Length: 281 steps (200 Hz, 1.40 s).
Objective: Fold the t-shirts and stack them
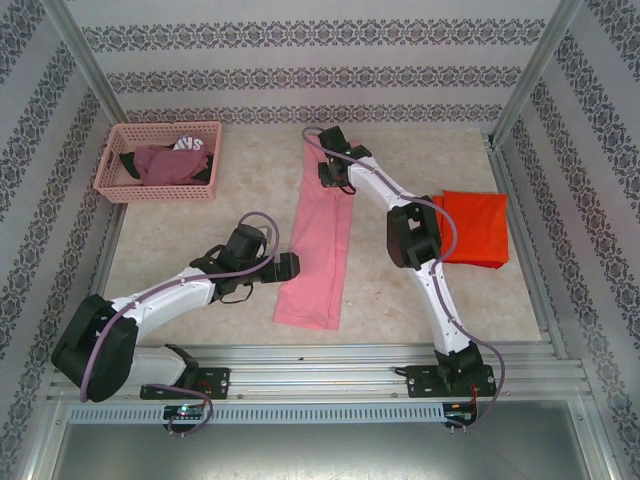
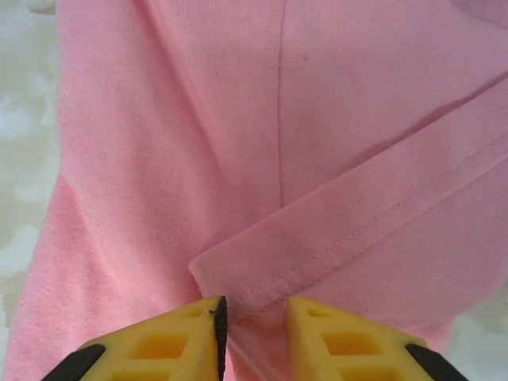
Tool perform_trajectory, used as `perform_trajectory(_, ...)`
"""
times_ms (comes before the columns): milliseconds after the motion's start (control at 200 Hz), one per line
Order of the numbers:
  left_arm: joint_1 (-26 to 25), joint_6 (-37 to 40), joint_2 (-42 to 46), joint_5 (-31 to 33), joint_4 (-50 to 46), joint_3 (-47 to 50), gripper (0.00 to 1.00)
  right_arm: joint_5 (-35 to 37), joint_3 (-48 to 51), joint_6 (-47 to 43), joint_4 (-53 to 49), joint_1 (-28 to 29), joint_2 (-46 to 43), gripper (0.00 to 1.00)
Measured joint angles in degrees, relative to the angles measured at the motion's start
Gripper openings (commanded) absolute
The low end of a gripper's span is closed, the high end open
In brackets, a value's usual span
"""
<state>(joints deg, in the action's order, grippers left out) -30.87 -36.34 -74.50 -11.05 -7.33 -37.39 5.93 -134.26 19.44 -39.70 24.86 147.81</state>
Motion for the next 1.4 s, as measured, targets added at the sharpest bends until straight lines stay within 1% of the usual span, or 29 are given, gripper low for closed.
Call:
perform_trajectory(90,0.26,0.00,0.00,0.02,0.00,0.04,1.00,-0.63,-0.04,-0.22,-0.09,0.00,0.13,0.16)
perform_trajectory(170,0.31,0.09,0.00,0.00,0.00,0.04,1.00,-1.03,-0.31,-0.52,-0.55,0.00,0.13,0.03)
perform_trajectory(195,0.31,0.13,0.00,0.00,0.00,0.04,1.00,-1.09,-0.48,-0.79,-0.70,-0.02,0.13,0.00)
perform_trajectory(430,0.63,0.17,0.00,0.02,0.00,0.24,1.00,-1.27,-0.79,-1.77,-0.68,0.00,0.07,0.00)
perform_trajectory(555,0.74,0.17,0.00,0.13,-0.02,0.46,1.00,-1.27,2.82,-3.04,0.98,0.04,-2.01,0.00)
perform_trajectory(794,1.29,0.17,1.18,0.44,-0.02,1.16,1.00,-1.33,10.95,-5.09,5.75,0.15,-8.94,0.00)
perform_trajectory(809,1.36,0.17,1.18,0.46,-0.02,1.16,1.00,-1.31,11.28,-5.14,6.03,0.15,-9.22,0.02)
perform_trajectory(849,1.38,0.17,1.18,0.46,-0.02,1.18,1.00,-1.29,11.82,-5.31,6.49,0.15,-9.79,0.17)
perform_trajectory(869,1.38,0.17,1.18,0.46,-0.02,1.18,1.00,-1.27,11.89,-5.27,6.58,0.15,-9.90,0.22)
perform_trajectory(894,1.38,0.17,1.18,0.44,-0.02,1.18,1.00,-1.25,11.89,-5.40,6.73,0.15,-9.90,0.26)
perform_trajectory(924,1.38,0.17,1.18,0.42,-0.02,1.18,1.00,-1.11,11.78,-5.81,6.75,0.15,-9.90,0.28)
perform_trajectory(1004,1.38,0.17,1.18,0.42,-0.02,1.18,1.00,-0.72,10.88,-5.99,5.84,0.11,-9.29,0.30)
perform_trajectory(1169,1.38,0.17,1.16,0.39,-0.02,1.18,1.00,-0.33,4.63,-6.25,3.45,0.02,-4.98,0.29)
perform_trajectory(1349,1.38,0.17,1.16,0.42,-0.02,1.18,1.00,-0.39,2.69,-6.38,0.66,0.02,-1.68,0.28)
perform_trajectory(1404,1.38,0.17,1.16,0.39,-0.02,1.18,1.00,-0.42,2.51,-6.40,0.09,0.02,-0.98,0.26)
